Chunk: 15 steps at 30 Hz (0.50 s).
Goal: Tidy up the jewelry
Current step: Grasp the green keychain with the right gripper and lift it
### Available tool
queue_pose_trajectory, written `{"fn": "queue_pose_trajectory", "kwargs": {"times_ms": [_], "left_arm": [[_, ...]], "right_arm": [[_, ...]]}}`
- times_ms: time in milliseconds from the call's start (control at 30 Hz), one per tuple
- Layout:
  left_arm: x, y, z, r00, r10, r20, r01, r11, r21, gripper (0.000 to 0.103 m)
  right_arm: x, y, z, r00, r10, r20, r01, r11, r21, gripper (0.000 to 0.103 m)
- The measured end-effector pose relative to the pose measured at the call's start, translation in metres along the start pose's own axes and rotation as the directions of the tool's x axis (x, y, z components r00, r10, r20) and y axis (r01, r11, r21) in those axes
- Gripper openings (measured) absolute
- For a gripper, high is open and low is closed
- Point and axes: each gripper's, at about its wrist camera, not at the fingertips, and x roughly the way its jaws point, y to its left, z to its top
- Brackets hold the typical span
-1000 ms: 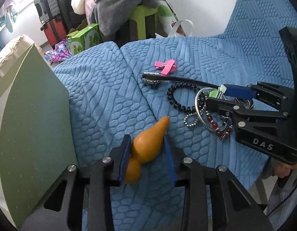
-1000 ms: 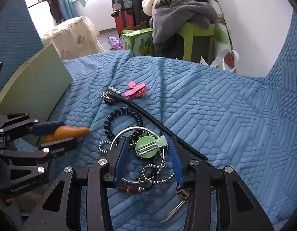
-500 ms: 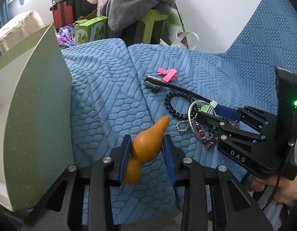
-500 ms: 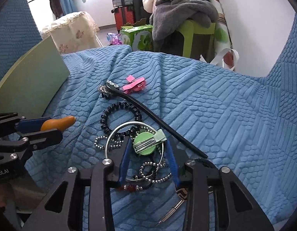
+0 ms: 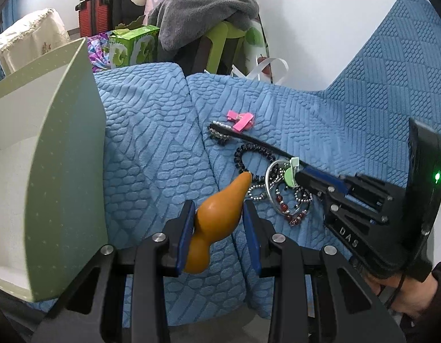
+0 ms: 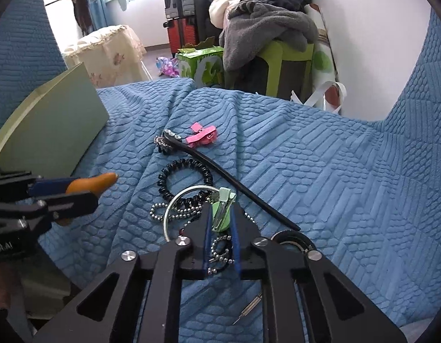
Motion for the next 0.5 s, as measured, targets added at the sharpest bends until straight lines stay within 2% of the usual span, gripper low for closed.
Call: {"fn": "queue_pose_trajectory", "kwargs": {"times_ms": [500], "left_arm": [[-0.013,0.008,0.004,0.997,-0.071,0.024,0.072,0.996,-0.058,0.035]], "right_arm": [[-0.024,0.005,-0.009,1.0,0.016,0.006,-0.016,0.998,0.054,0.006]]}}
